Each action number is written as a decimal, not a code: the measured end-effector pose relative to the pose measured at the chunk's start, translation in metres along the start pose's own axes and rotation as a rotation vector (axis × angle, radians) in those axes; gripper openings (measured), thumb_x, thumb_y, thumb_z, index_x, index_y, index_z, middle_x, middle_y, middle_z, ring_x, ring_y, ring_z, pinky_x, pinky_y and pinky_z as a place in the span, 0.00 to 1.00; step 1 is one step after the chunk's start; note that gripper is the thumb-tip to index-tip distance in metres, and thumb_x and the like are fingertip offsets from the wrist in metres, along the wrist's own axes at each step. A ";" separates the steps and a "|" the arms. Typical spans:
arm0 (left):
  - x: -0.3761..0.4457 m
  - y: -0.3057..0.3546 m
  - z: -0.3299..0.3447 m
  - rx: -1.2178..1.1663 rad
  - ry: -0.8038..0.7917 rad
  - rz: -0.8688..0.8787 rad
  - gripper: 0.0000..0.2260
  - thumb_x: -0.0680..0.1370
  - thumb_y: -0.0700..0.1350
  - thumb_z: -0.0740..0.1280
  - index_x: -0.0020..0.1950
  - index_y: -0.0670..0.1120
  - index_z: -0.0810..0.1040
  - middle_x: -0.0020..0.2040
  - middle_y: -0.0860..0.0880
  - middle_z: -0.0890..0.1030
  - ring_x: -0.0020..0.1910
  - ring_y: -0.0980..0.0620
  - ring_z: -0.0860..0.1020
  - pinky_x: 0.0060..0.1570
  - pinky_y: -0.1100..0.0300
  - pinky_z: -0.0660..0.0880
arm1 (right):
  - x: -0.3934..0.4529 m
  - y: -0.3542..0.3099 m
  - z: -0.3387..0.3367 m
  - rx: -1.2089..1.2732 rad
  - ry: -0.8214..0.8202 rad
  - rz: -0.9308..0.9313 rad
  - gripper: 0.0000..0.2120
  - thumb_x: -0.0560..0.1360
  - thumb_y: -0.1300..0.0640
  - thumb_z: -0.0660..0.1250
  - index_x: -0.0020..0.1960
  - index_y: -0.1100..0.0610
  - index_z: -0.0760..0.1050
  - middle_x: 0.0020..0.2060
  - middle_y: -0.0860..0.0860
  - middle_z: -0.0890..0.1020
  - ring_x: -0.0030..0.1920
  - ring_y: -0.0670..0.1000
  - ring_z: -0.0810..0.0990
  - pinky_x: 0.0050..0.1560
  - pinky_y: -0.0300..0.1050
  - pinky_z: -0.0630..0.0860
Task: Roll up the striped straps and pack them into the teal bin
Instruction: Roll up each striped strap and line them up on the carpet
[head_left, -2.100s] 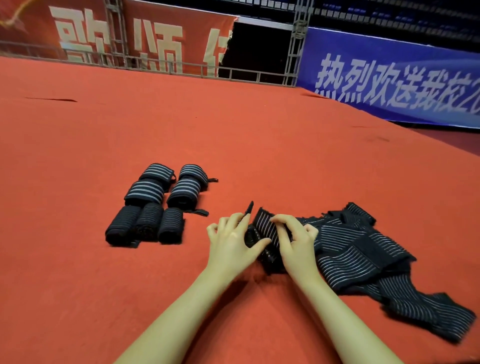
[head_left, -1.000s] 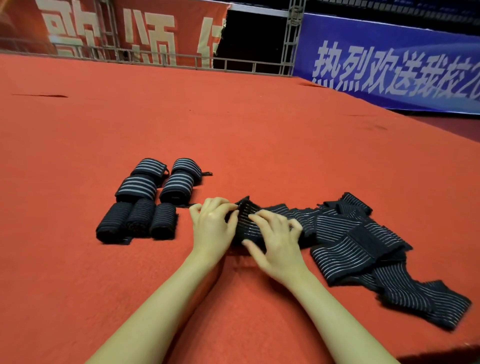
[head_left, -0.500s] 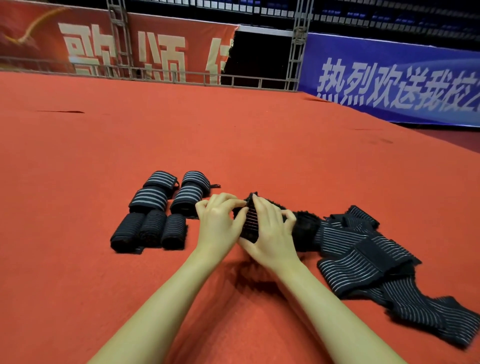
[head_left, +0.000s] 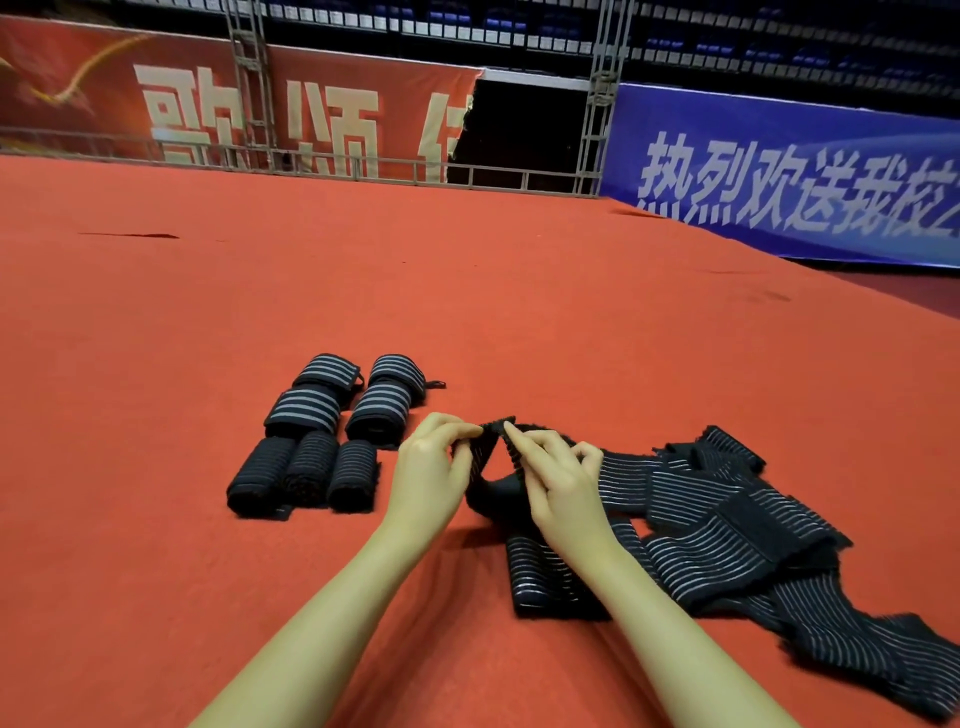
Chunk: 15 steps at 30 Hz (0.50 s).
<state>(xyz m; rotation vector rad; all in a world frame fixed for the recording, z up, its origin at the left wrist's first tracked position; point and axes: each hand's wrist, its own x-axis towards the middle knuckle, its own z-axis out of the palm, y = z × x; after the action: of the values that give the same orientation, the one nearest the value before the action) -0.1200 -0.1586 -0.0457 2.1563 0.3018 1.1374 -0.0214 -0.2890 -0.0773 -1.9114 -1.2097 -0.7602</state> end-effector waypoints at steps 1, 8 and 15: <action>0.002 -0.001 -0.001 0.005 0.022 -0.007 0.09 0.73 0.30 0.66 0.47 0.40 0.83 0.45 0.48 0.81 0.45 0.54 0.78 0.48 0.66 0.73 | 0.003 0.001 -0.004 -0.029 0.034 -0.014 0.19 0.77 0.62 0.60 0.66 0.51 0.74 0.50 0.46 0.79 0.49 0.44 0.76 0.50 0.43 0.56; 0.022 -0.002 -0.010 0.028 0.040 0.046 0.11 0.75 0.32 0.68 0.54 0.42 0.81 0.48 0.48 0.81 0.47 0.56 0.78 0.51 0.69 0.71 | 0.024 -0.017 -0.024 -0.070 0.008 -0.167 0.10 0.77 0.58 0.62 0.53 0.50 0.80 0.43 0.41 0.81 0.44 0.45 0.78 0.49 0.45 0.54; 0.045 0.006 -0.036 -0.099 -0.095 -0.118 0.05 0.73 0.37 0.71 0.47 0.44 0.84 0.41 0.50 0.83 0.40 0.51 0.80 0.36 0.47 0.80 | 0.051 -0.041 -0.033 0.105 0.008 -0.265 0.06 0.76 0.56 0.65 0.50 0.53 0.79 0.43 0.42 0.82 0.42 0.45 0.78 0.49 0.47 0.58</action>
<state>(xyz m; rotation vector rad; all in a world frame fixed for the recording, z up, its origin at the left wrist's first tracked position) -0.1229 -0.1251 0.0011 2.0703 0.3189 0.9610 -0.0428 -0.2800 -0.0082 -1.6818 -1.4872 -0.8227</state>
